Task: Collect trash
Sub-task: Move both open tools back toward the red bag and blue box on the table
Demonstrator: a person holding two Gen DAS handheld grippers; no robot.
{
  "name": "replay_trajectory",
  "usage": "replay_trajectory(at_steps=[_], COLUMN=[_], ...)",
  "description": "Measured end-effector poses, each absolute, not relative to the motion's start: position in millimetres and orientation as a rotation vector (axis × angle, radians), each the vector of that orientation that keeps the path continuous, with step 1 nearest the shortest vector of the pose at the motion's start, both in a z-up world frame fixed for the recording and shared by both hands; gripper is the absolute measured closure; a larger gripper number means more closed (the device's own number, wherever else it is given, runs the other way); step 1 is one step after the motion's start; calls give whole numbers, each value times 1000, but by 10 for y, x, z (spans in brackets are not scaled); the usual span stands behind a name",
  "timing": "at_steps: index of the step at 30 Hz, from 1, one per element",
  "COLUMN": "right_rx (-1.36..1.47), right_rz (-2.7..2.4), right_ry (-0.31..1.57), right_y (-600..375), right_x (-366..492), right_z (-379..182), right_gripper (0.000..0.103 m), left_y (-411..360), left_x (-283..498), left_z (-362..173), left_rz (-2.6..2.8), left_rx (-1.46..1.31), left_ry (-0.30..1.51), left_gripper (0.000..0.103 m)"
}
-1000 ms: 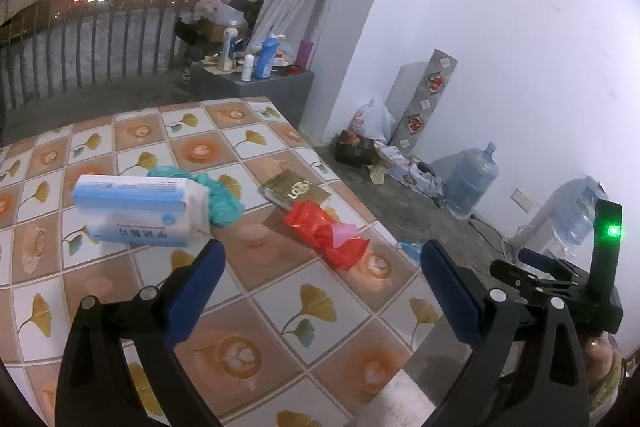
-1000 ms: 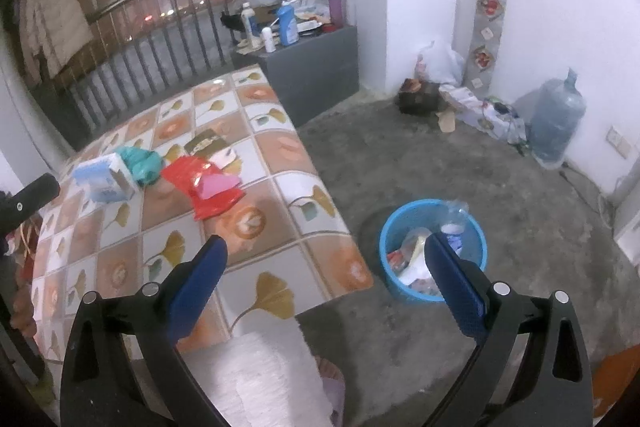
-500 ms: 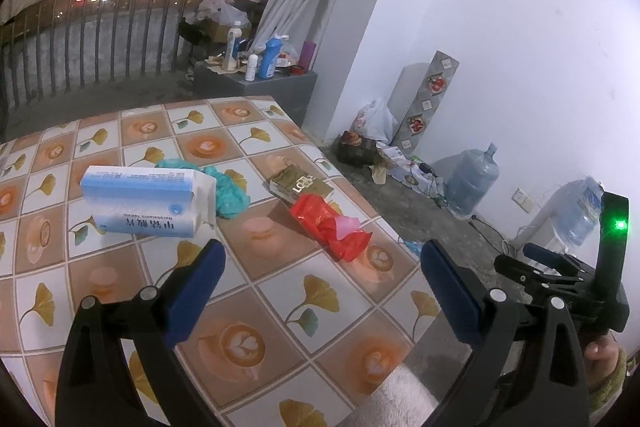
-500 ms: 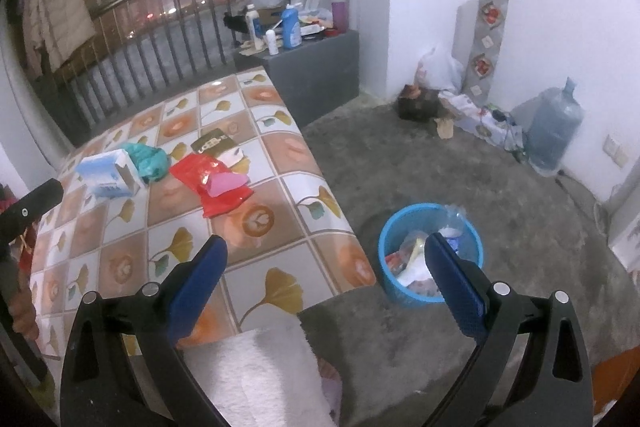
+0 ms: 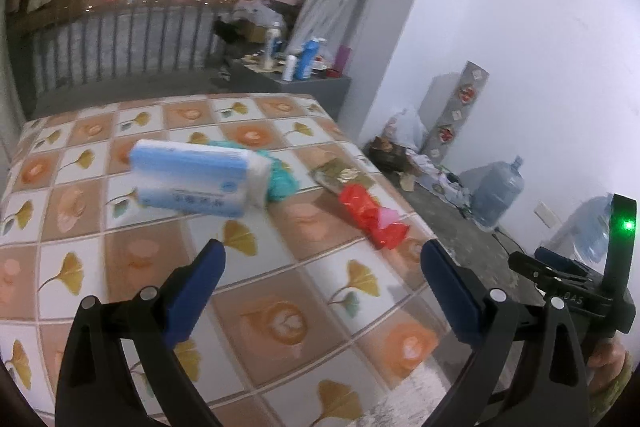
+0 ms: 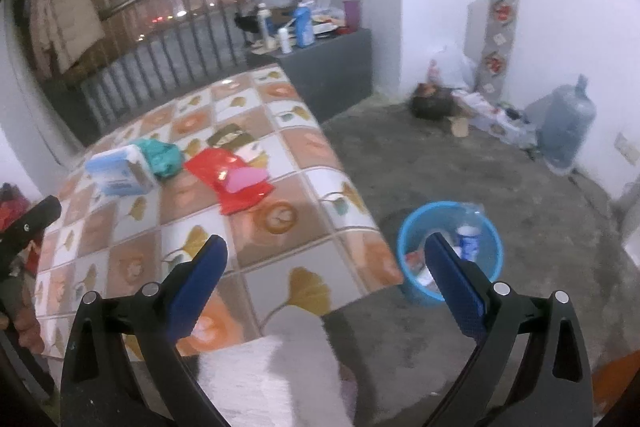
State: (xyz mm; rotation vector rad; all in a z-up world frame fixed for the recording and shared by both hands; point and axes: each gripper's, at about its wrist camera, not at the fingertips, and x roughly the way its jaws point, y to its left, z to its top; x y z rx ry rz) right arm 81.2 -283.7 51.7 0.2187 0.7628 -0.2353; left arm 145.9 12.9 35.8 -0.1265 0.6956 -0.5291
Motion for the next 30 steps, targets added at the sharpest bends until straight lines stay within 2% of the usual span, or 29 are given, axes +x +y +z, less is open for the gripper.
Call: replay_trajectory(at_steps=[12,17,21,22,25,30], right_rx=[238,285,300,300,292,269], right_rz=[-29,31,59,61,67,54], right_ry=[775,825,855,860,867,862], right_y=[-2529,-2505,-2457,-2441,-2402,-2406], right_x=[1226,1381,1443,1450,1447,1384], right_z=[389,330,281,273,272,314], right_gripper=[8,8,8,8,8,8], left_y=[736,965,1070,1082,1086,1163], left_x=[1628,2023,2659,2829,3420,3633], left_z=[57,232,358,336,142,-149], left_rz=[-453,-447,-363,-344,-312,-316], left_rx=[-251,-276,-232,-221,-210,-247], left_ry=[712,675,654,667,750,863], left_gripper=[9,22,32,37,44,62])
